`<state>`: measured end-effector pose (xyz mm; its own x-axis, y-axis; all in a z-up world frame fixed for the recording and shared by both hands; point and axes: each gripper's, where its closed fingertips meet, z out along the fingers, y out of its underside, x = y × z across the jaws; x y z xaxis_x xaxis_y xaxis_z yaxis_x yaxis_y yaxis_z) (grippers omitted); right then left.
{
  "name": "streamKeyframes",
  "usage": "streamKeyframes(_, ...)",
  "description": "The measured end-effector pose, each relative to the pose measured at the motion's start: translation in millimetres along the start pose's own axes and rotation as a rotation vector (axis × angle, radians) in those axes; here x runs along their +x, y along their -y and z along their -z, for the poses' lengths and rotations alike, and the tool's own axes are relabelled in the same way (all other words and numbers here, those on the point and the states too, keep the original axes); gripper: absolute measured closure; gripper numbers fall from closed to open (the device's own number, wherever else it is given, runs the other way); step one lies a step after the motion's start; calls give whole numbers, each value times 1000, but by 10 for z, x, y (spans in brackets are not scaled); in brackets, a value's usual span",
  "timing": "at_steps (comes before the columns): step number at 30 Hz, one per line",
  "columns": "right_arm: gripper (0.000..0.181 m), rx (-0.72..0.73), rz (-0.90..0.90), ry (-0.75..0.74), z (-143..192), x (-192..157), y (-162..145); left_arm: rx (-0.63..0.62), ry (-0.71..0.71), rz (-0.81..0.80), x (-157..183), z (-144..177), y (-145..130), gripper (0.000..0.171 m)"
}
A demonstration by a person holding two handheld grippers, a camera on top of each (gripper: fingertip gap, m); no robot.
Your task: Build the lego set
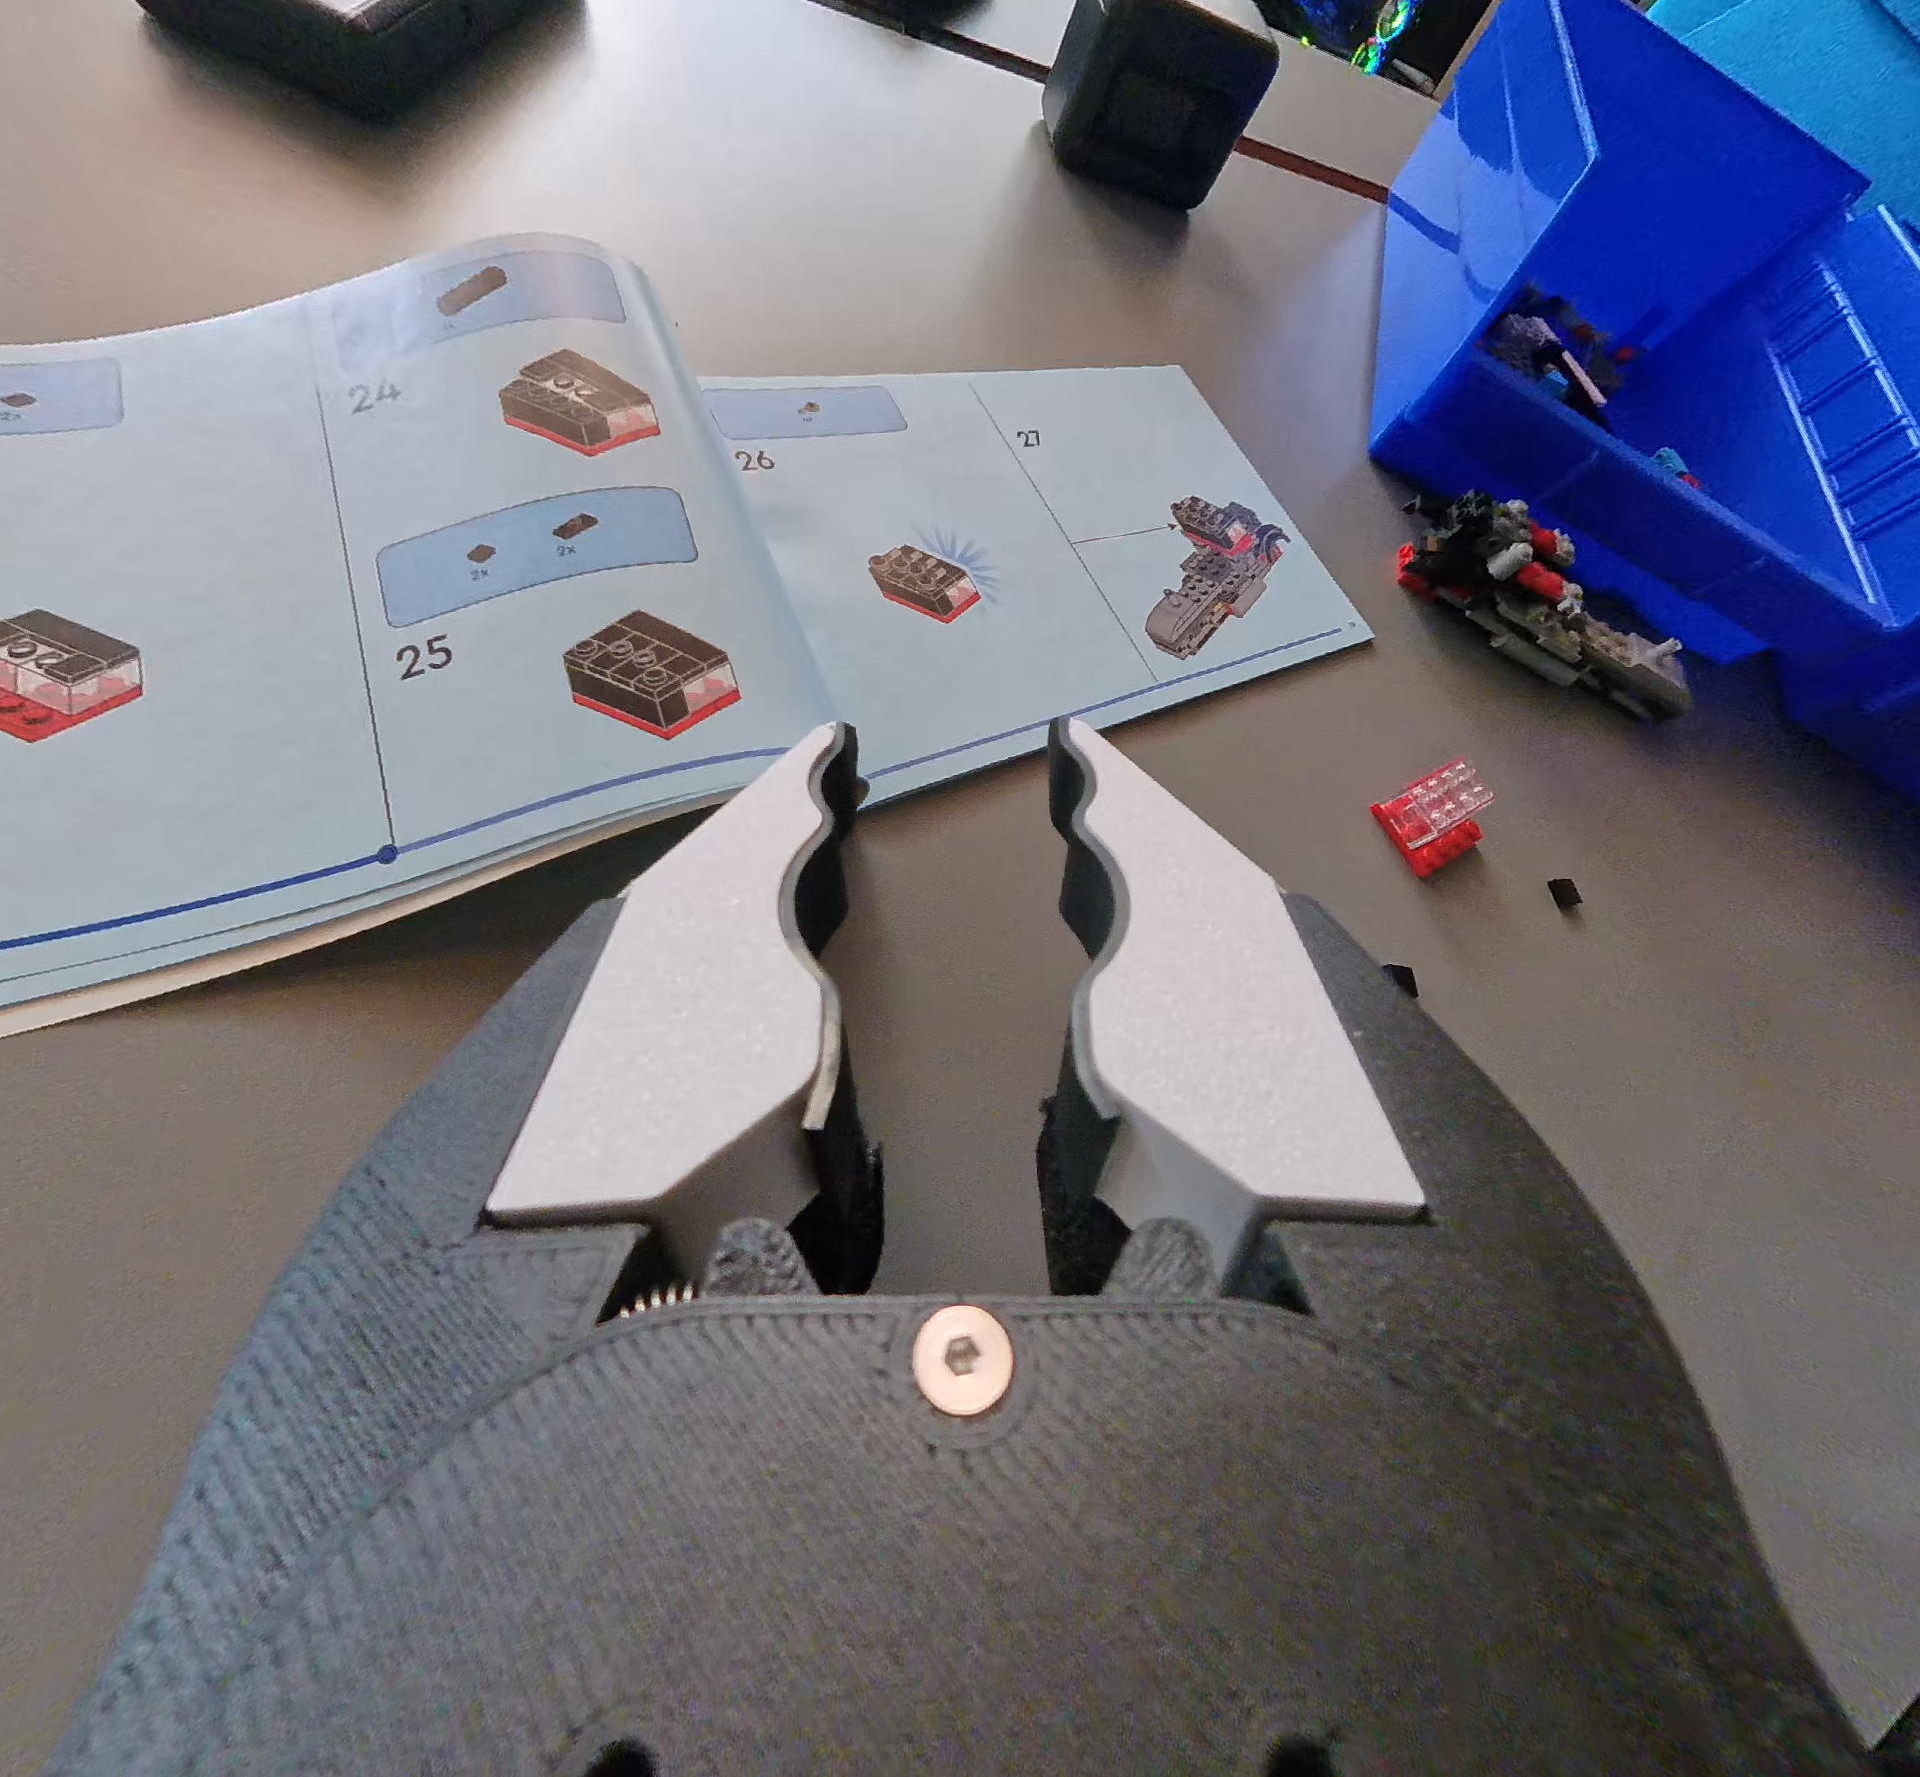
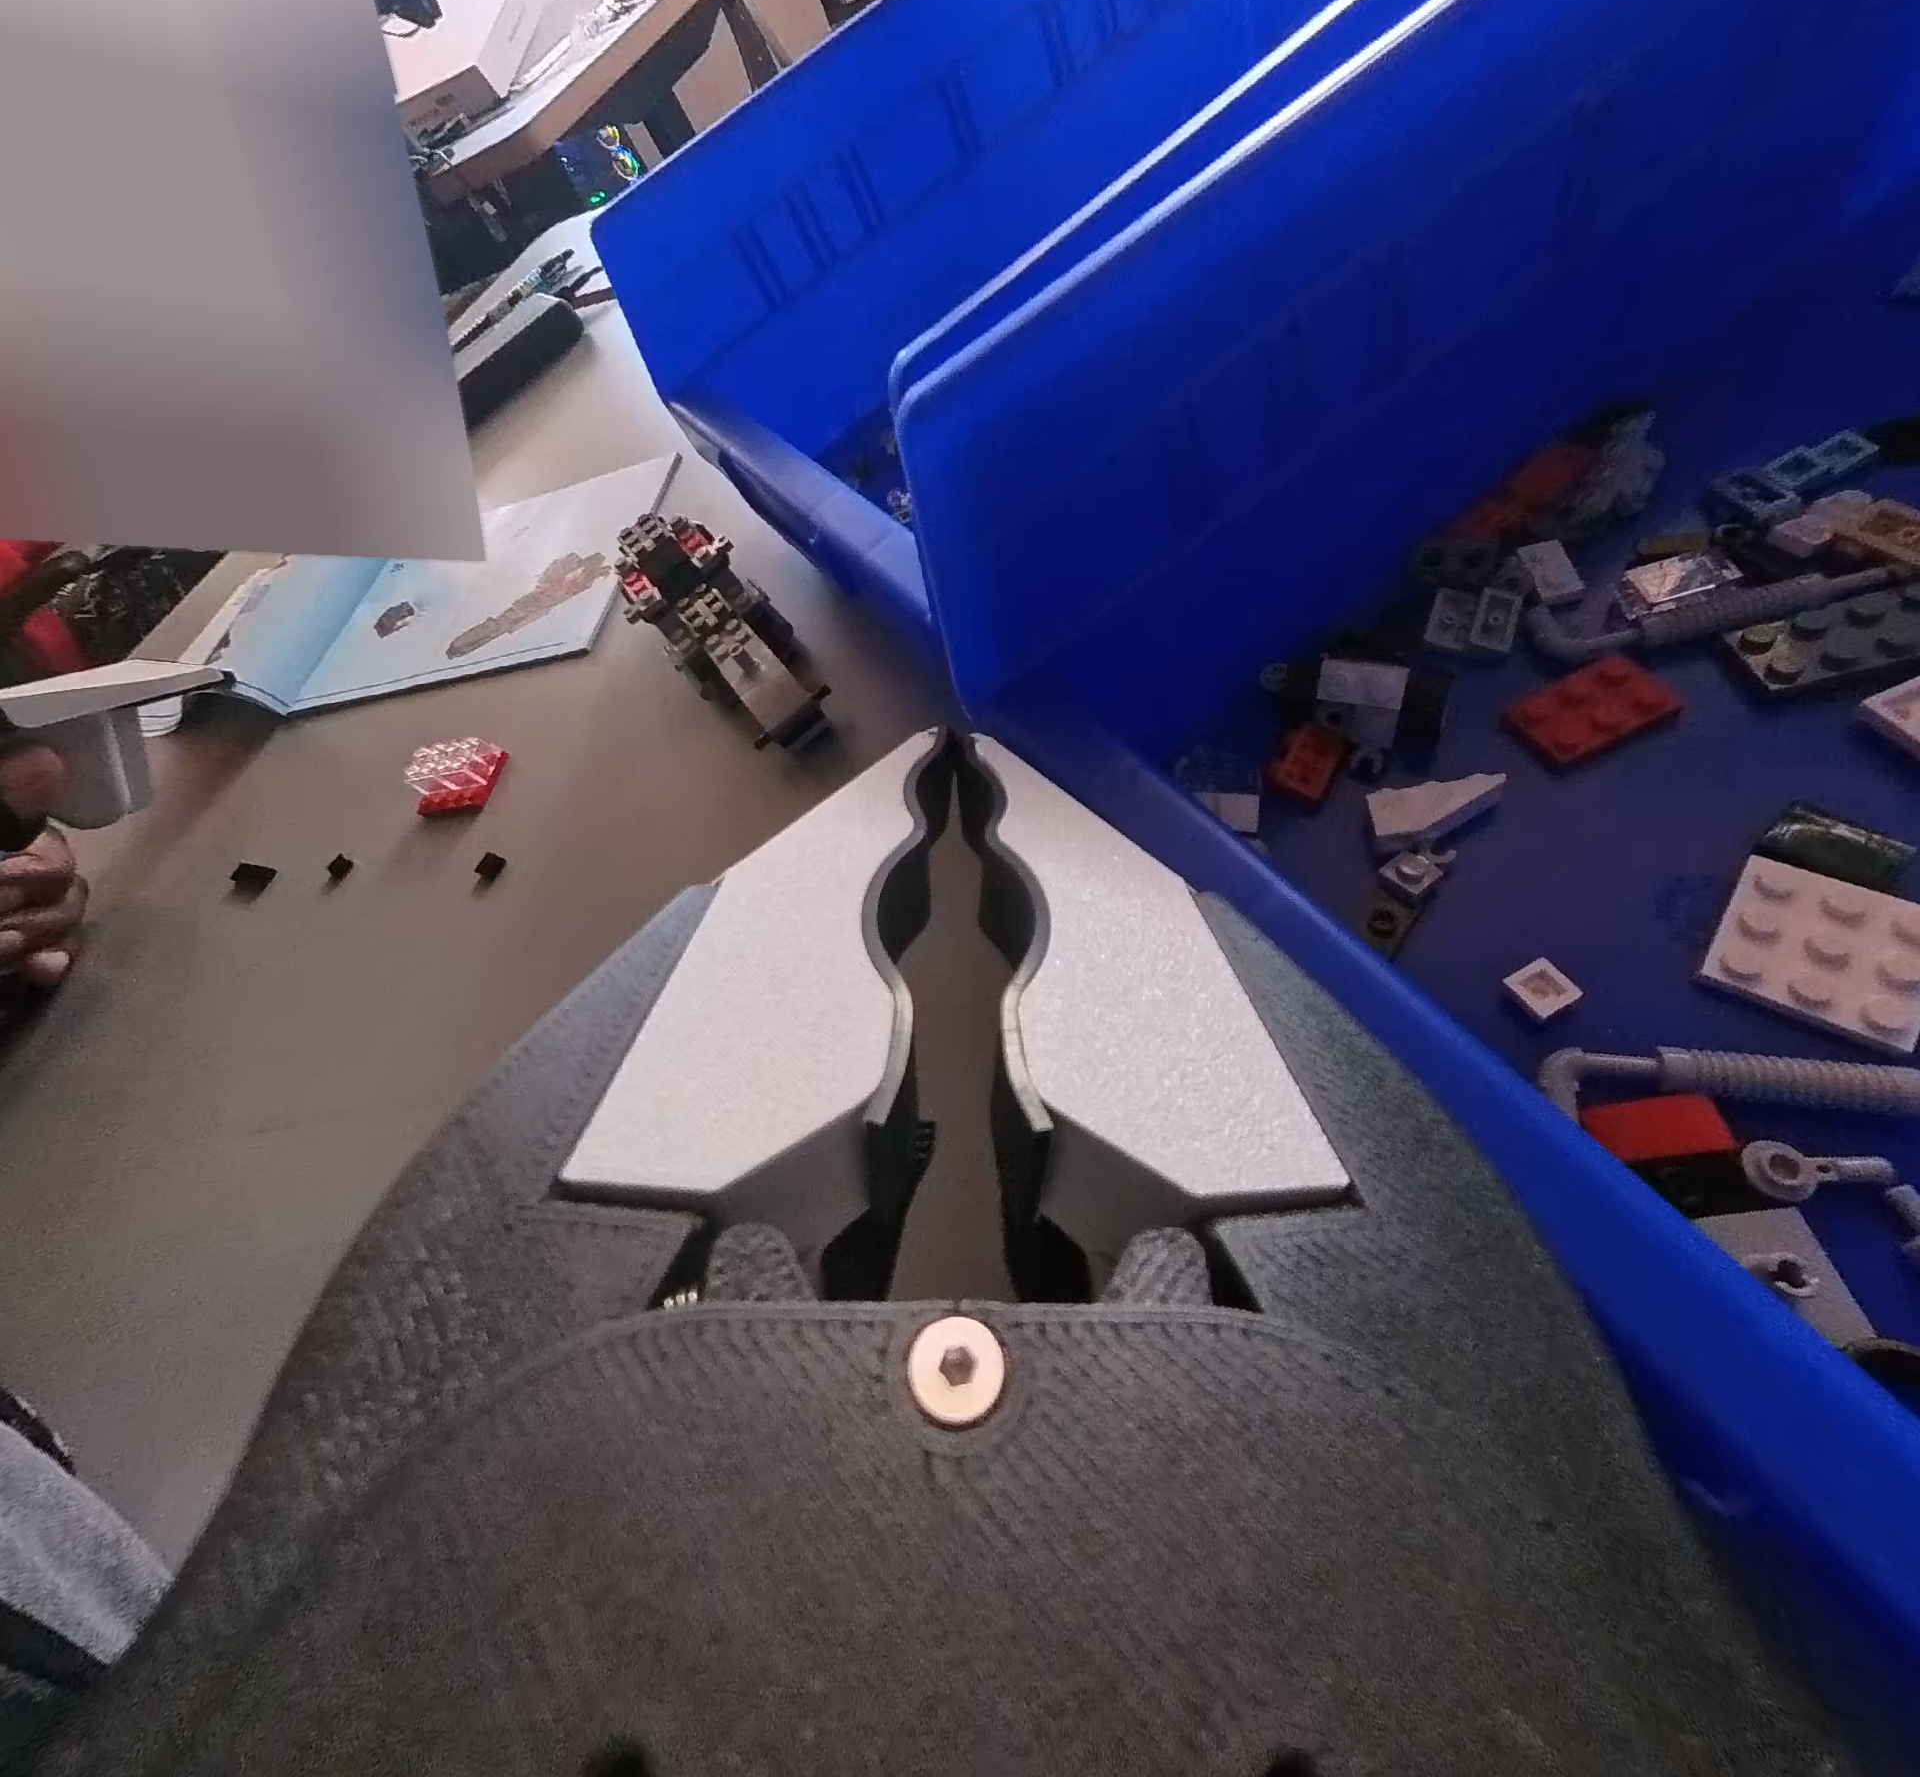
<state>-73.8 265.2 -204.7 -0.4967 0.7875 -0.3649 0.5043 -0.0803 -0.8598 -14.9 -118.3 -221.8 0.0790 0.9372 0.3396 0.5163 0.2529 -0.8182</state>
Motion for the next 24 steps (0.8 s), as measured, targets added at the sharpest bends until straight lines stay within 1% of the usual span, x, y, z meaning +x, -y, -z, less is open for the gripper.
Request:
streamKeyframes(16, 180, 15, -21, 8, 15, 12, 19, -3, 3, 0, -6, -4, -4, 134)
streamKeyframes(24, 180, 79, -69, 24, 90, 47, 95, -10, 19, -9, -13, -13, -11, 134)
